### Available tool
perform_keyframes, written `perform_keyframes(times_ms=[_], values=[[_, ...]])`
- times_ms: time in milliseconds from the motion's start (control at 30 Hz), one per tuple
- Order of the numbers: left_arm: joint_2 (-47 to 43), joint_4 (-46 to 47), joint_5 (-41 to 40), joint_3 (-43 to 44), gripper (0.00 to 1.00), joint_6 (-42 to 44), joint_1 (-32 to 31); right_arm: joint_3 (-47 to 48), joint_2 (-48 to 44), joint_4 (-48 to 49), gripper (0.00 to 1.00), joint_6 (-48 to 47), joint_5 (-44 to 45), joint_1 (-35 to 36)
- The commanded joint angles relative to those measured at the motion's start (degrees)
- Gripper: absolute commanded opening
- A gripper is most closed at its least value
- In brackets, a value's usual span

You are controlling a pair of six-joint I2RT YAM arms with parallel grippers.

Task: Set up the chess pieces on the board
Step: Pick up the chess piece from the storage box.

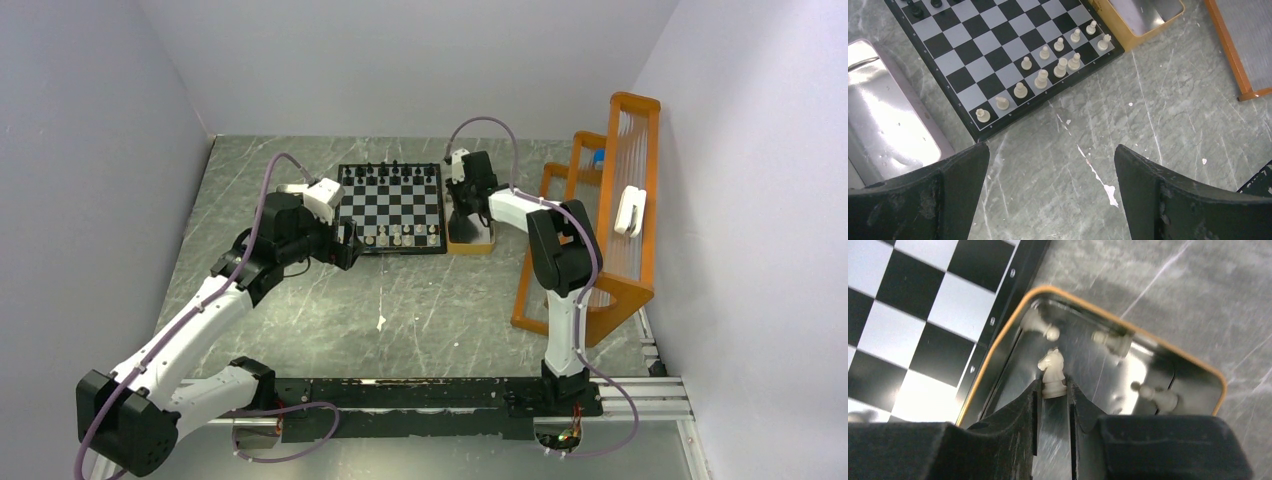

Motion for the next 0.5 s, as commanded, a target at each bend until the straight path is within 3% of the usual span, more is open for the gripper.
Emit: perform_keyframes(times_ms=[0,200,333,467], values=[[-1.9,1.6,1.9,-0.3,1.0,-0.9,0.3,-3.0,-4.4,-4.0,0.24,3.6,-0.3,-0.3],[-1.1,2.1,2.7,-0.6,1.0,-1.5,0.3,-6.3,-6.9,-5.7,0.25,5.5,0.1,-0.3],[-0.2,1.4,3.6,-0.1,1.0,-1.3,0.3,-4.1,-4.7,-7.5,0.36,4.2,0.8,-0.3],[-1.0,2.0,3.8,-0.5,1.0,-1.4,0.3,-3.4,-3.6,-8.1,0.33,3.3,0.9,-0.3]])
